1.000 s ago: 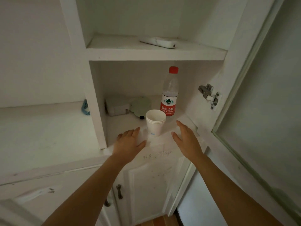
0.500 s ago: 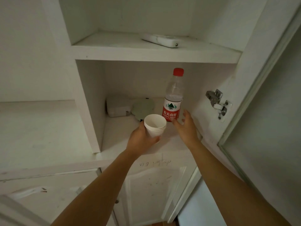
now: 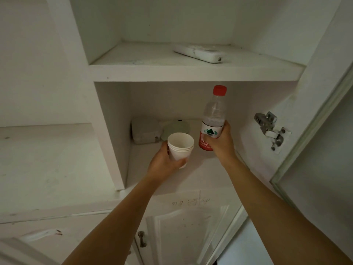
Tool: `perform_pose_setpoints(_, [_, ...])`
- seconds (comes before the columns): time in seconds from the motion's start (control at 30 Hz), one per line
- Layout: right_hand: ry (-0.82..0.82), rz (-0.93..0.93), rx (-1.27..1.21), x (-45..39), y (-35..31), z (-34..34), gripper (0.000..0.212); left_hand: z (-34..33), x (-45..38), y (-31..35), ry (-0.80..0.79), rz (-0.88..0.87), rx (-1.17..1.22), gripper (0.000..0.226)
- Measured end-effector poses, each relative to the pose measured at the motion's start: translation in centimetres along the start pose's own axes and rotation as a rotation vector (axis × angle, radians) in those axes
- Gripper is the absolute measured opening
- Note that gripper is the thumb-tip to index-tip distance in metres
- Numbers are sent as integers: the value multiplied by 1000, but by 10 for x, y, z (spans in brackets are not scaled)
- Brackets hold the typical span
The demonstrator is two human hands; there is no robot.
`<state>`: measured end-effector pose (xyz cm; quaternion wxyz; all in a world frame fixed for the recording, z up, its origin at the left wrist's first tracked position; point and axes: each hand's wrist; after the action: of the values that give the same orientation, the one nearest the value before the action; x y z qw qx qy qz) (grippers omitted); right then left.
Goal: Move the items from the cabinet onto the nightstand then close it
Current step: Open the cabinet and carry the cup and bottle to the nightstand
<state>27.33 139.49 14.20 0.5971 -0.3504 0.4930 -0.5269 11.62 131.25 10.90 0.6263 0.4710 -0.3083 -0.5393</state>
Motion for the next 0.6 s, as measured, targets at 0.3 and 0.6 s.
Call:
perform_pose_setpoints(0.3, [82, -31, -5, 5, -1, 0, 64, 11, 2, -2, 23, 14, -15, 73])
perform_pose_setpoints(0.6, [223, -3, -44, 48, -16, 8, 64, 12, 6, 4, 42, 19, 17, 48])
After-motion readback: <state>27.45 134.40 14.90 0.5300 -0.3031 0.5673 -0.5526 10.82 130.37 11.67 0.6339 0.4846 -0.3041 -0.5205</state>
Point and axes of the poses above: each hand's wrist, its own x-axis away from the middle knuckle, its own z-axis out of the back of the hand, y = z × x, and after that the axes turned 3 degrees about x, right-handed
